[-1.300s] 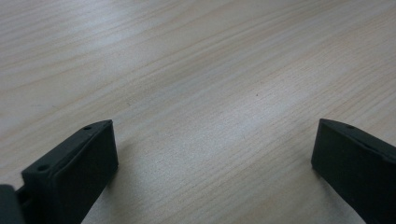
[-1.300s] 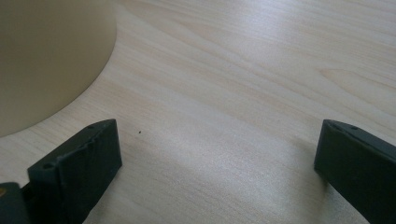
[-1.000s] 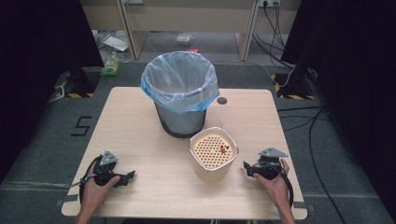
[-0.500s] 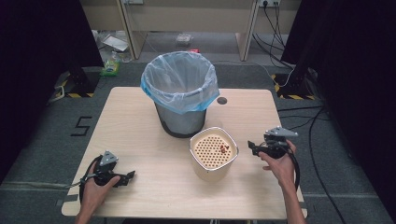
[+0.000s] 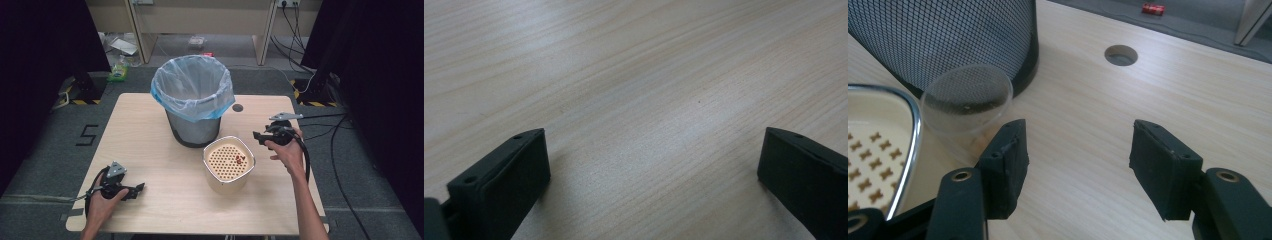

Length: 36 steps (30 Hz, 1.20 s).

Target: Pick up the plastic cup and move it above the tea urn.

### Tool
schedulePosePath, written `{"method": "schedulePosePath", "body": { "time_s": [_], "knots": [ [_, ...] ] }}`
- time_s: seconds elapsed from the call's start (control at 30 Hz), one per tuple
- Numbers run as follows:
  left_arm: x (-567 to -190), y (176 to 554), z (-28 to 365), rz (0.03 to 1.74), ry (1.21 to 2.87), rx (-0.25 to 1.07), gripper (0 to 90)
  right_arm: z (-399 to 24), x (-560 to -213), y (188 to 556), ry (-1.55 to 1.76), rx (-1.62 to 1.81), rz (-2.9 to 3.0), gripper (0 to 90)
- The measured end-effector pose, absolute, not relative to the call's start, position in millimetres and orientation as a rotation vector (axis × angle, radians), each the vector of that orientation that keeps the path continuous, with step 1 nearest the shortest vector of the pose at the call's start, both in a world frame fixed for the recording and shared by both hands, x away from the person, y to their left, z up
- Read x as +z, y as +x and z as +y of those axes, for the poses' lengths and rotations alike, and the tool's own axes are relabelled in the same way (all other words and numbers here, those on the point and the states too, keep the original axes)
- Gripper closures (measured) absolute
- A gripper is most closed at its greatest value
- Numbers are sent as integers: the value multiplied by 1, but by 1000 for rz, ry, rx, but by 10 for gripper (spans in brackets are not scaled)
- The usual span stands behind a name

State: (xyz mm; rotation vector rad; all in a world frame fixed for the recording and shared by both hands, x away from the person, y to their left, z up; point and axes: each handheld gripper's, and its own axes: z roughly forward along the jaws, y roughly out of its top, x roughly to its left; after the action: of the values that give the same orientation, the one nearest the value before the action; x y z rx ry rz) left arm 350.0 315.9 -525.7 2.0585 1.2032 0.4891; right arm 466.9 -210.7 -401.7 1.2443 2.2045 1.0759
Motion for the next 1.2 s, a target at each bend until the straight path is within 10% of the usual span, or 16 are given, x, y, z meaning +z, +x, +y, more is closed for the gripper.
{"method": "schedulePosePath", "body": {
  "time_s": [1.2],
  "knots": [
    [-526,350,316,1203,2059,489,0,-140,-422,526,1144,919,2541,721]
  ]
}}
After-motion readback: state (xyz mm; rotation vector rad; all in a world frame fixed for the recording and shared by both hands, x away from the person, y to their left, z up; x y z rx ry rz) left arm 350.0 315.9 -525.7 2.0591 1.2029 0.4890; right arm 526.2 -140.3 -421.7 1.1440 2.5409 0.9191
